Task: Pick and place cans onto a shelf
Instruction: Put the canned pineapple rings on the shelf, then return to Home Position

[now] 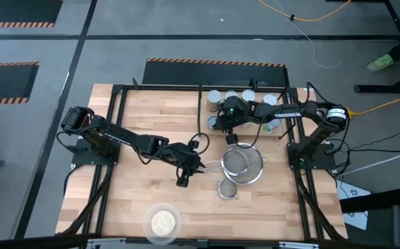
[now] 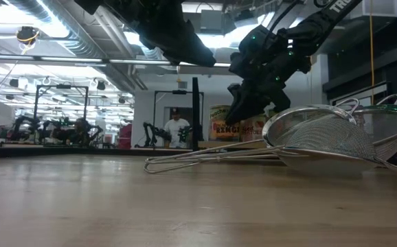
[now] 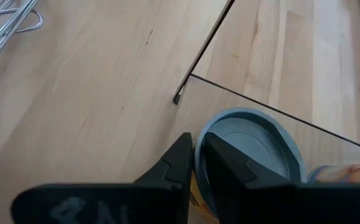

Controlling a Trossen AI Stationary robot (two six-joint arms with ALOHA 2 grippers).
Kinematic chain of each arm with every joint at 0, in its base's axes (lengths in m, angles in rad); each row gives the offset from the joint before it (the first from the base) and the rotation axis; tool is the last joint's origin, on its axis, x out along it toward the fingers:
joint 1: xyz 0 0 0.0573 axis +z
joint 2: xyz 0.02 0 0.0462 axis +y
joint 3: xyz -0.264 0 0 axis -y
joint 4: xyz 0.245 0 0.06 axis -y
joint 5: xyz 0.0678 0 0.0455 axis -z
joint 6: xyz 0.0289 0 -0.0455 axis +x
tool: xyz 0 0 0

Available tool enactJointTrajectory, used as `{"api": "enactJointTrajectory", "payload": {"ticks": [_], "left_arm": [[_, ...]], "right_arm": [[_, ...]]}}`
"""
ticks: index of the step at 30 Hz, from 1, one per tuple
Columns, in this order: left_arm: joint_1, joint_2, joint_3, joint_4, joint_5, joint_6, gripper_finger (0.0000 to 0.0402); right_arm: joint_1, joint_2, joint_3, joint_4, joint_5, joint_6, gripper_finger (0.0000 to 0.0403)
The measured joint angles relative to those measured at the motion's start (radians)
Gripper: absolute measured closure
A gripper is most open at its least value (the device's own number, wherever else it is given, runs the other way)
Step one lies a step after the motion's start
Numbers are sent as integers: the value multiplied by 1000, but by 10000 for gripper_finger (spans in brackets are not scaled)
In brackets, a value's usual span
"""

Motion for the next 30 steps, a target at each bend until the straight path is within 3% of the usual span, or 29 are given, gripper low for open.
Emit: {"api": "enactJointTrajectory", "payload": {"ticks": [8, 18, 30], "left_arm": [[0, 0, 0, 0, -27, 0, 311], [0, 0, 0, 0, -27, -6, 311], [0, 0, 0, 1, -26, -6, 311]], "right_arm": [[0, -1, 0, 7, 0, 0, 350], [0, -1, 0, 7, -1, 0, 282], [1, -3, 1, 7, -2, -2, 280]]}}
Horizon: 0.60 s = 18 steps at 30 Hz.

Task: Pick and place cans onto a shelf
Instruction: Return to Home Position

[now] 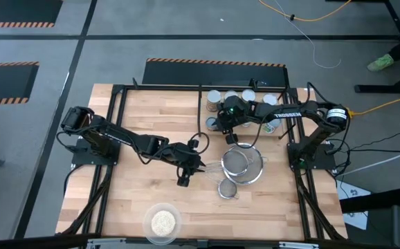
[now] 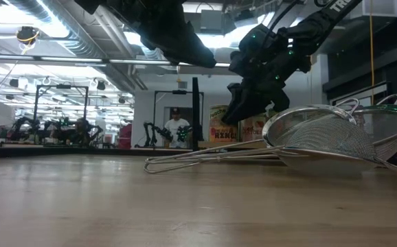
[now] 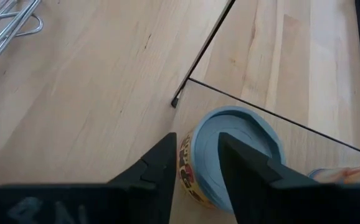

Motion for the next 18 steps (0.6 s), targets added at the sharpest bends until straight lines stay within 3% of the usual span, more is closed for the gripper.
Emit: {"api": "enactJointTrajectory", "payload": {"ticks": [11, 18], "left_arm": [[17, 0, 1, 167, -17, 60, 312], [42, -112, 2, 151, -77, 100, 312]], "right_arm": [[63, -7, 158, -120, 0, 3, 281], [118, -41, 403, -446, -1, 3, 281]]}}
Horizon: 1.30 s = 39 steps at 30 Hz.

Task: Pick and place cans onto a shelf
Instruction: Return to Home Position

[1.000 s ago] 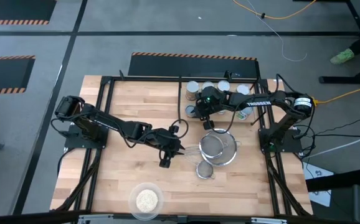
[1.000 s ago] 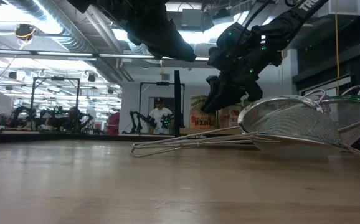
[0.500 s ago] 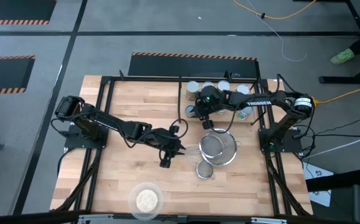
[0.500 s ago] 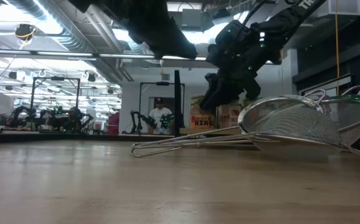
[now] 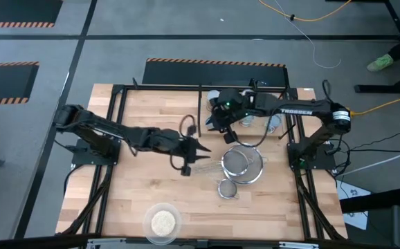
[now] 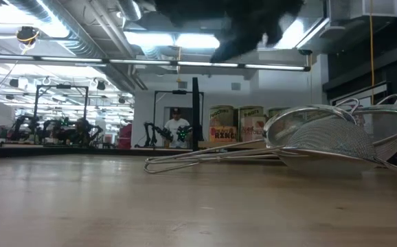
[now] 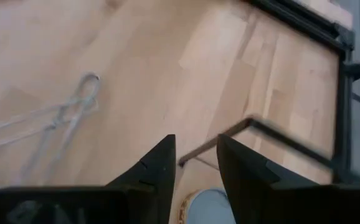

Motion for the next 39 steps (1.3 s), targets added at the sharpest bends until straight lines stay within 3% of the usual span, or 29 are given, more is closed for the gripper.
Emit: {"api": "enactJointTrajectory", "payload": {"ticks": [8, 17, 22, 26, 32, 39], "left_arm": [[-18, -276, -1, -200, -156, 65, 312], [-83, -584, -2, -508, -289, 21, 312], [-123, -724, -2, -680, -291, -82, 312], [-151, -802, -42, -721, -331, -119, 312], [-168, -915, -190, -707, -412, -151, 312], [-167, -1019, -414, -587, -414, -167, 311]], "right_arm": [[35, -5, 363, -454, 0, 65, 281], [58, -8, 636, -761, -7, 260, 281], [90, -40, 637, -815, -7, 315, 281], [126, -67, 619, -831, -7, 355, 281], [173, -126, 569, -822, -7, 369, 281], [196, -233, 450, -731, -1, 416, 281]]}}
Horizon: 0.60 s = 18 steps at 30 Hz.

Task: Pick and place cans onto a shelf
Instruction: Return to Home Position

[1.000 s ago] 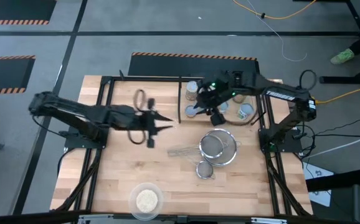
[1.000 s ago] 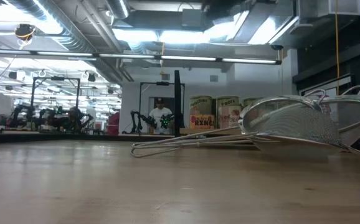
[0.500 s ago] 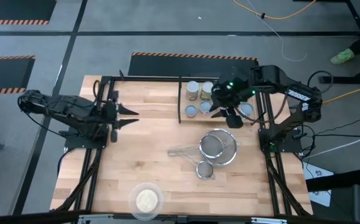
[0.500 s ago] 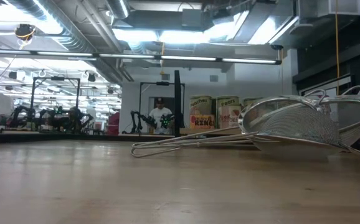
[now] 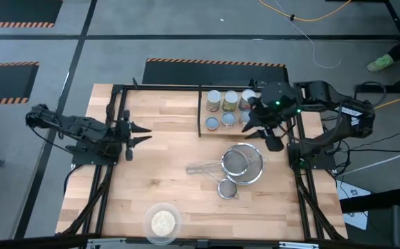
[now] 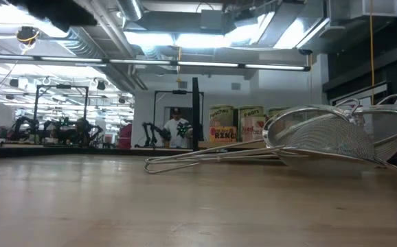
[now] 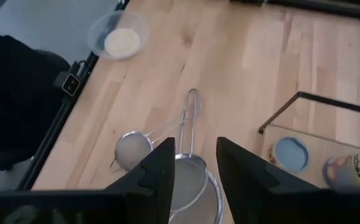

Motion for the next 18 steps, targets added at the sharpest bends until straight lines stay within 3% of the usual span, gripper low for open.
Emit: {"api": "enactJointTrajectory", "payload": {"ticks": [9, 18], "left_arm": [[0, -132, -211, 132, 0, 21, 311], [0, -276, -338, 177, 4, 23, 311]], "right_arm": [[0, -191, -289, 207, 1, 43, 281], [-2, -389, -517, 385, 2, 77, 281]]}}
